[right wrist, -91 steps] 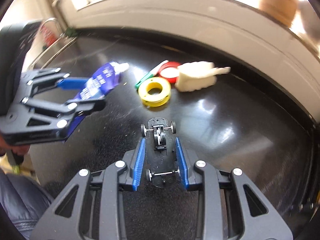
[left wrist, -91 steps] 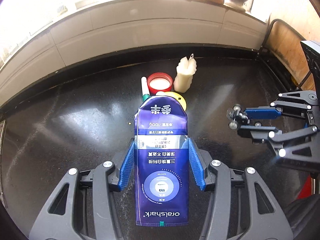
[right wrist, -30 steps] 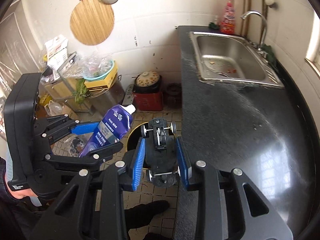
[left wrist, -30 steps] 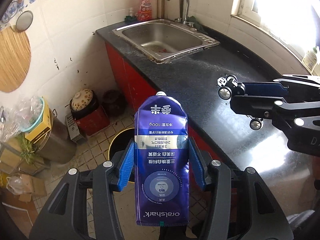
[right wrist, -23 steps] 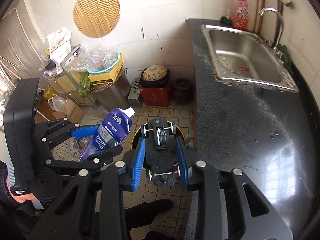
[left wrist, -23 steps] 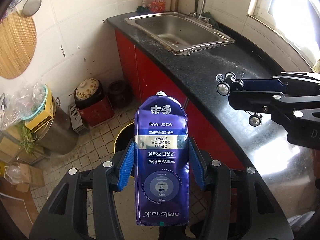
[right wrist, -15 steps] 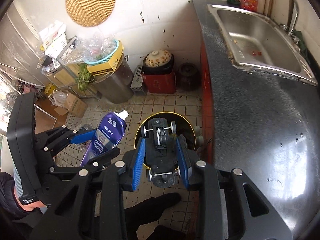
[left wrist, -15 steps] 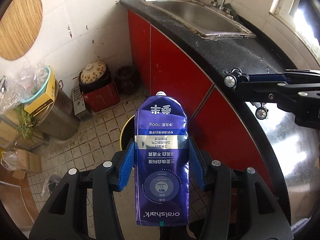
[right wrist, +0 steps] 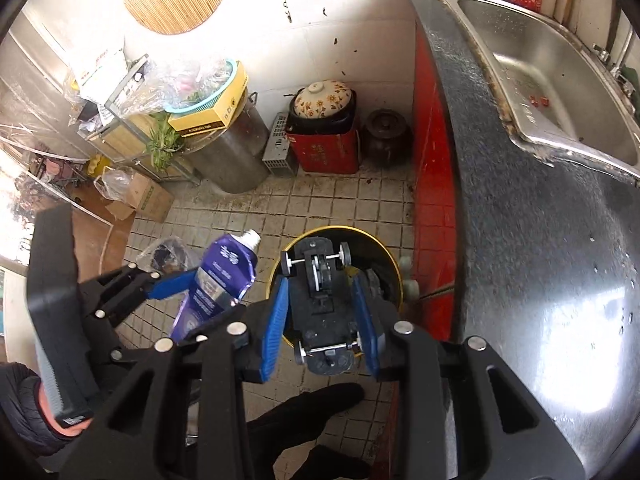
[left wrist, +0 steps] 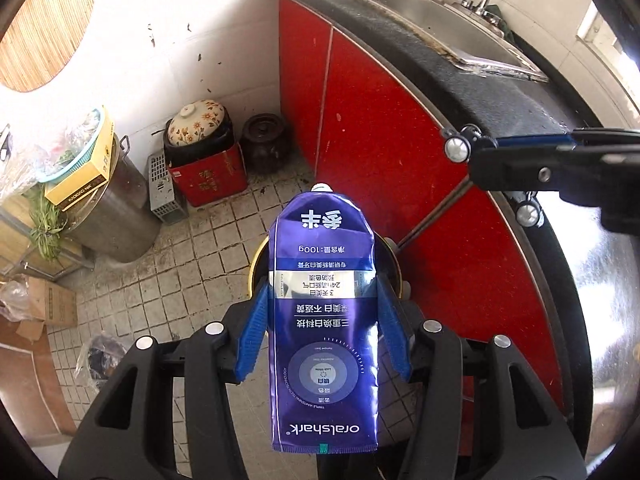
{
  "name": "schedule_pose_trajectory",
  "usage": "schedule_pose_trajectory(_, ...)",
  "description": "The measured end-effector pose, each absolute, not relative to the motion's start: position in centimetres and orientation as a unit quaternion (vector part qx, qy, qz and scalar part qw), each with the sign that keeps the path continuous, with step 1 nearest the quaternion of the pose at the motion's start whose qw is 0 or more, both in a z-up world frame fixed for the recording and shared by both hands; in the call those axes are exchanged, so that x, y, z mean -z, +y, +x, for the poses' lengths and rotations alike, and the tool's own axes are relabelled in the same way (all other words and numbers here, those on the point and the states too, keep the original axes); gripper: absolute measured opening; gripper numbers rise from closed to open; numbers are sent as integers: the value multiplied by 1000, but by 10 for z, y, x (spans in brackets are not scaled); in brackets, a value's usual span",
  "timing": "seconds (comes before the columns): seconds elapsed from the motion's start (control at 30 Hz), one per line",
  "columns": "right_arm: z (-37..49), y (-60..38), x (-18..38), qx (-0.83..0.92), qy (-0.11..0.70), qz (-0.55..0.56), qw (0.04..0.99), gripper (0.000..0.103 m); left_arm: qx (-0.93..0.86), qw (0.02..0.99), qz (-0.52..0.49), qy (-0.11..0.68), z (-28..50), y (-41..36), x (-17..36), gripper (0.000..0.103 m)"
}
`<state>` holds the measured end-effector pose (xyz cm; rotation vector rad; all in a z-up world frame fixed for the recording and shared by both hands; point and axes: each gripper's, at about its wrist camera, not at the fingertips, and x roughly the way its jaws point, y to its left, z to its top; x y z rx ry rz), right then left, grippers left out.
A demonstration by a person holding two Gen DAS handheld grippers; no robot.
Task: Collect trash
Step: 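Open both tools to drop the carton and chassis into the bin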
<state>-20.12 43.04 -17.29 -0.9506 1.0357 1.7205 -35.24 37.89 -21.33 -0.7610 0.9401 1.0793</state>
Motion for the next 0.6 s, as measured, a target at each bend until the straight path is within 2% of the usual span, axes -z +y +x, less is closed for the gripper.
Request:
schedule_pose_trajectory(0.03,-201,434,172,-697,420,-380,441,61,-484,688,-343,418,-353,380,214,62)
schedule_pose_trajectory(0.07,-200,436,170,-698,420,-377,440,70,-487,688,-344,415,-355,381,213,79)
schedule_pose_trajectory(0.1,-199,436,168,-701,420,-373,440,71,-490,688,-344,410,-356,382,212,85)
schedule_pose_trajectory(0.43,-183,426,153,-701,422,-359,449,71,-491,691,-327,419,-349,382,203,85)
schedule_pose_trajectory(0.6,-160,401,130,-700,404,-343,478,71,-487,703,-305,421,-332,377,183,90)
